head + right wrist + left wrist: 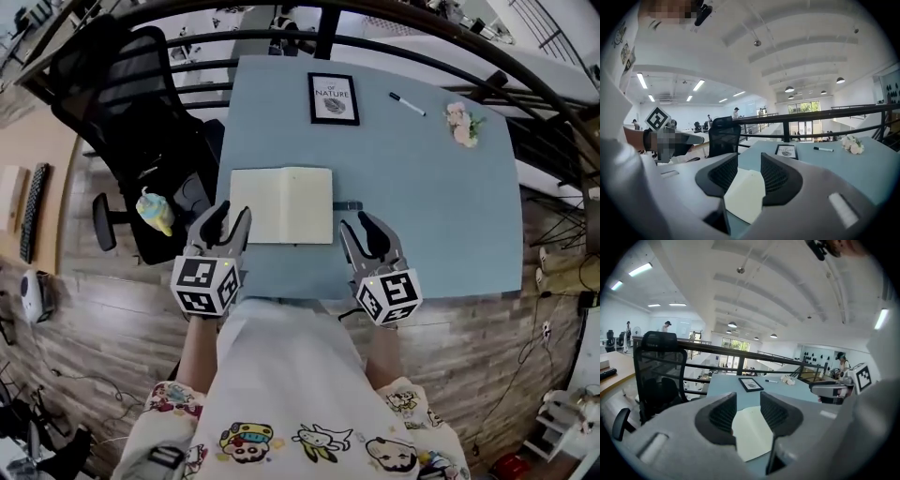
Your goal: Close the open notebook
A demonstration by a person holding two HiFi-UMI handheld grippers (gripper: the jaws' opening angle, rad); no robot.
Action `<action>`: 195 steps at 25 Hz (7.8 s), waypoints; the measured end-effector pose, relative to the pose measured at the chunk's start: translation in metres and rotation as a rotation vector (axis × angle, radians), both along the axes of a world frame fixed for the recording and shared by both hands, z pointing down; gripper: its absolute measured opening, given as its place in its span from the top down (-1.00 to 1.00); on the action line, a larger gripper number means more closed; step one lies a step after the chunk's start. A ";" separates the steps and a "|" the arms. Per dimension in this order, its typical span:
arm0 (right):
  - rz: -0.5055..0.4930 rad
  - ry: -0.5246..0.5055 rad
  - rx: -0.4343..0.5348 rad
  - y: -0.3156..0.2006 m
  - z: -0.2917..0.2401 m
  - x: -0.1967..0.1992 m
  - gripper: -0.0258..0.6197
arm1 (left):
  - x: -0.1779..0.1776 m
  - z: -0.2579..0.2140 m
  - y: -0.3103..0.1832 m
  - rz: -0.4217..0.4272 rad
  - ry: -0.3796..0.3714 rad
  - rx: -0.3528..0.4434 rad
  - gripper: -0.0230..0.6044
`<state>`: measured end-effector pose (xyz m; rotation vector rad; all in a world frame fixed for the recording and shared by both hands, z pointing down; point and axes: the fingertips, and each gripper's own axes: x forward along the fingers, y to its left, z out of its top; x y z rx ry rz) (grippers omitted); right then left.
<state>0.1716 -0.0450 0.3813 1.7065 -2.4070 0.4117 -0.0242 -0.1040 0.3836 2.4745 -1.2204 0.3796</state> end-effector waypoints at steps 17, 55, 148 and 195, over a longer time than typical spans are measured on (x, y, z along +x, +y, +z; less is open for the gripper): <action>-0.067 0.000 -0.039 -0.019 0.013 -0.018 0.45 | -0.020 0.007 0.002 -0.062 0.028 -0.031 0.44; -0.133 -0.014 -0.526 -0.033 0.199 -0.002 0.30 | 0.000 0.181 0.041 -0.174 0.250 -0.564 0.44; -0.193 0.002 -0.678 -0.034 0.227 0.000 0.32 | -0.028 0.148 -0.003 -0.318 0.698 -0.494 0.89; 0.324 -0.334 -0.508 0.099 0.185 0.085 0.28 | 0.148 0.146 0.042 0.165 -0.190 -0.169 0.09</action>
